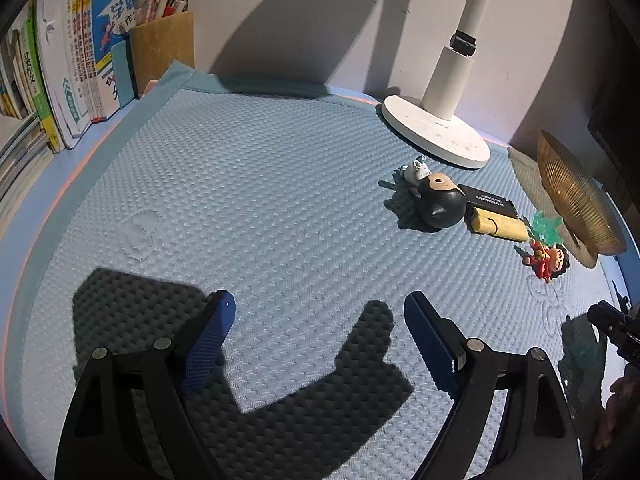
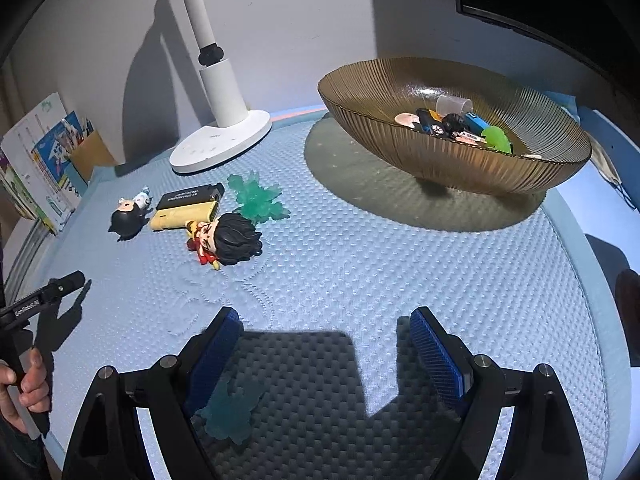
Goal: Organize rigid objects
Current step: 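Move both tools back toward the black figurine and red figure, then grasp the black round figurine with the left tool while the right tool grasps the red-clothed figure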
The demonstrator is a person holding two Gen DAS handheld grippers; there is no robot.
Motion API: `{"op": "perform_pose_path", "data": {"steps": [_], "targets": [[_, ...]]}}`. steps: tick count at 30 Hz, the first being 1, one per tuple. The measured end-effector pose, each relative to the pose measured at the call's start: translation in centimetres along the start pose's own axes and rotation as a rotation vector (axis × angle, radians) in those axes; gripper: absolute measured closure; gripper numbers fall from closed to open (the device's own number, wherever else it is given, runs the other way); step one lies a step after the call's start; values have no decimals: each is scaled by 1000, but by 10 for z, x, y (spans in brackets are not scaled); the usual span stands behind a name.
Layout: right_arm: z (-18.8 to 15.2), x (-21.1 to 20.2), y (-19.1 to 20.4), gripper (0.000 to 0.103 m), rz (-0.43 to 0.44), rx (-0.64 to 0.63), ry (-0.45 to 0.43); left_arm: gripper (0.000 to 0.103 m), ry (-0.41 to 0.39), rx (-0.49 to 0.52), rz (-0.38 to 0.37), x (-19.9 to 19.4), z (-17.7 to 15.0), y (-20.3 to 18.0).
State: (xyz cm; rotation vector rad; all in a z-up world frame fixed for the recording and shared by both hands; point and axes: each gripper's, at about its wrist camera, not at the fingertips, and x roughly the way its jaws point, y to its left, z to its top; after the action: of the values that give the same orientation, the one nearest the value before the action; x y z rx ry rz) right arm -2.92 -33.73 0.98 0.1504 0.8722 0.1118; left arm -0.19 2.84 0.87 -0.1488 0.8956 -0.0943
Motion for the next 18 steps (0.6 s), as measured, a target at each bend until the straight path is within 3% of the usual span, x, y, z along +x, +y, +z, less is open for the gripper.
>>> {"op": "perform_pose_path", "data": {"steps": [3,6,8,13,18], "targets": [[4,1,7,17,64,-16,65,17,33,29,1,1,4,-6],[17,-4,25,17,132,-71,92,17,47,21,-105,-7,18,-11],[30,-6,42,17,122,-150,77,17,17,34,-130,-13,36,-20],[51,20,74,17,68,-326,92,17,17,157,-86,8,64,-54],[58,48,74,17,52,-354,107,18,60,190,-77,45,75,-64]]}}
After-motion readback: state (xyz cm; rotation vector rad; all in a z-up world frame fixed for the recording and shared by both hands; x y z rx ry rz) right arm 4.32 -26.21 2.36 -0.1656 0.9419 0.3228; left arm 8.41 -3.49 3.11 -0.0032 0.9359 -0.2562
